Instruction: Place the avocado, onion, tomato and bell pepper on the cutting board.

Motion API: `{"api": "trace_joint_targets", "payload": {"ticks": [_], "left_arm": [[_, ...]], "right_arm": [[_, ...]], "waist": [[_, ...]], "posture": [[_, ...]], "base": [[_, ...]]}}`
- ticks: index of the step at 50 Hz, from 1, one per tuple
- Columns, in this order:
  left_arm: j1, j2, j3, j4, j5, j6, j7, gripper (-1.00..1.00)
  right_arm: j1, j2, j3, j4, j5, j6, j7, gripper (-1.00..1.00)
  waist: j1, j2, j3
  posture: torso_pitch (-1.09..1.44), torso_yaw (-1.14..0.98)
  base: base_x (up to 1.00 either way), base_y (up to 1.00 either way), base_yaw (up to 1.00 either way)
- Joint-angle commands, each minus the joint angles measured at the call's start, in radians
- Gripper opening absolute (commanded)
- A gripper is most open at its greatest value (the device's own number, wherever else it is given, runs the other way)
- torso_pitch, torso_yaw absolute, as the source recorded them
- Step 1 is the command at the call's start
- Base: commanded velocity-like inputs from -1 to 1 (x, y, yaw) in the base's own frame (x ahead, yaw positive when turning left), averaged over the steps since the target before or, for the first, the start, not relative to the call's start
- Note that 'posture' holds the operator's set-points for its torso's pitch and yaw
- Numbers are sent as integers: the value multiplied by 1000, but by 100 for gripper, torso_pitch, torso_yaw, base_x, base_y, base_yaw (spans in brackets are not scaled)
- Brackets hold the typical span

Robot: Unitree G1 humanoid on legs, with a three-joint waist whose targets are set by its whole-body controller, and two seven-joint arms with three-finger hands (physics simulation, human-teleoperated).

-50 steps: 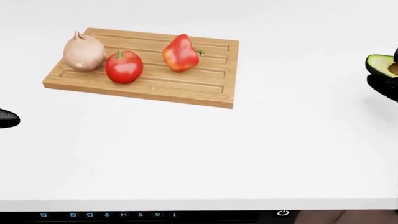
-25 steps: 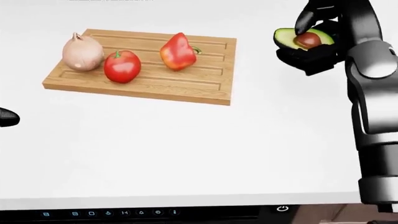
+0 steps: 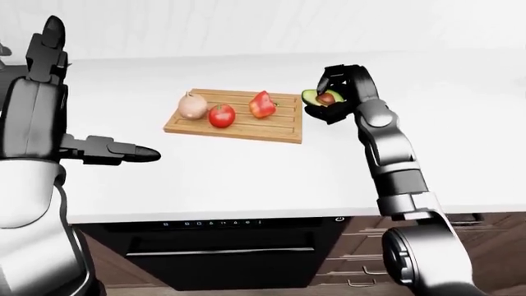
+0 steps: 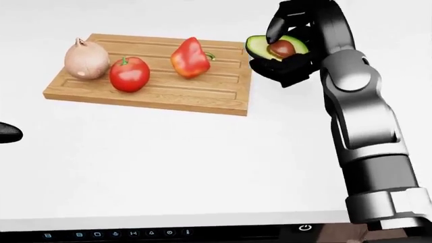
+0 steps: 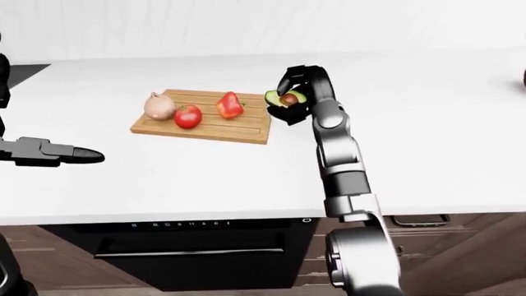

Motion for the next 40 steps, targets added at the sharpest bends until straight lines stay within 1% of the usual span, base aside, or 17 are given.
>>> {"api": "trace_joint_targets", "payload": {"ticks": [1, 7, 13, 16, 17, 20, 26, 40], "left_arm": [[-25, 16, 12, -27, 11, -19, 6, 100], [-44, 16, 1, -20, 17, -16, 5, 100], [-53, 12, -11, 0, 23, -27, 11, 100], [-52, 8, -10, 0, 23, -30, 12, 100], [-46, 6, -7, -5, 23, -30, 11, 100], [-38, 10, 2, -14, 23, -28, 6, 100], [-22, 0, 6, -20, 18, -36, 10, 100], [-8, -6, 9, -18, 19, -47, 15, 100]], "right_arm": [[-41, 2, -5, -43, 3, -43, -9, -78], [-74, 45, 8, 11, 16, -80, -29, -76], [-110, 70, 19, 79, 18, -126, -44, -74], [-136, 80, 19, 111, 26, -142, -52, -74], [-142, 86, 28, 134, 18, -162, -56, -74], [-160, 97, 32, 177, 14, -189, -63, -73], [-202, 106, 29, 248, 18, -224, -77, -73], [-194, 126, 40, 238, 11, -221, -80, -60]], "waist": [[0, 4, -29], [-1, 7, -29], [-2, 11, -29], [-2, 12, -30], [-3, 12, -30], [-4, 14, -30], [-5, 15, -30], [-2, 16, -31]], "posture": [[0, 3], [0, 3], [0, 3], [0, 3], [0, 3], [0, 3], [0, 3], [0, 3]], "base": [[0, 0, 0], [0, 0, 0], [0, 0, 0], [0, 0, 0], [0, 0, 0], [0, 0, 0], [0, 0, 0], [0, 0, 0]]}}
